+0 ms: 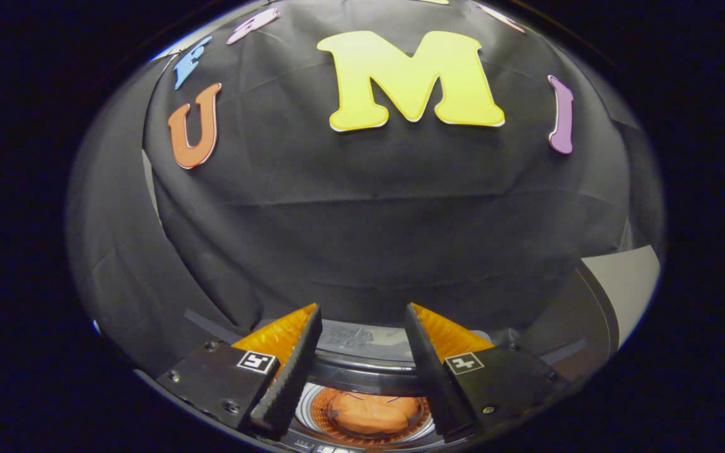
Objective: Put the clothes into the washing machine and then close the washing machine lid.
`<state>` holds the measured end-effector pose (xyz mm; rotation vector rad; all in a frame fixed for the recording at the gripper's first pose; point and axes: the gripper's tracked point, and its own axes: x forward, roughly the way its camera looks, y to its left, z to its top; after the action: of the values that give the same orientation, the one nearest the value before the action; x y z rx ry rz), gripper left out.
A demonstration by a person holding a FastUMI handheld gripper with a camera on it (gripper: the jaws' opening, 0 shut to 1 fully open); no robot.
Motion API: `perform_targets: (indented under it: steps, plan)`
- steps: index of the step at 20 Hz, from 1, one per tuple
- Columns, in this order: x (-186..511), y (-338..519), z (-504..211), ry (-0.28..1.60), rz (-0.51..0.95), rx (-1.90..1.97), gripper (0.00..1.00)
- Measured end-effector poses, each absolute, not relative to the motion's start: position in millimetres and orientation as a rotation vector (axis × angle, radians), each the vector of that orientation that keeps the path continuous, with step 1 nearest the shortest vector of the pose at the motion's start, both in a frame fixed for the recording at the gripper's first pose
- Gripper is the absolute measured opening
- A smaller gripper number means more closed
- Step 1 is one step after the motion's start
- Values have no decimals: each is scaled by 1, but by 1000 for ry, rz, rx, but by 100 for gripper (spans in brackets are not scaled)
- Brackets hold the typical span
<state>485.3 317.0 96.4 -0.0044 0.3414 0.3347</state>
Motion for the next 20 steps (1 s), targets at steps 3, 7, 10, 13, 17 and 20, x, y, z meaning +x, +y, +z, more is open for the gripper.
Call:
perform_targets:
  steps: [3, 7, 10, 13, 17, 20]
  plan:
    - [474, 315, 90, 328, 335, -2, 84]
    - [461, 311, 81, 327, 329, 5, 84]
    - [450, 309, 72, 333, 332, -23, 86]
    - [437, 307, 68, 323, 331, -38, 85]
    - [424, 305, 62, 328, 329, -37, 85]
    - [413, 300, 62, 322, 322, -34, 85]
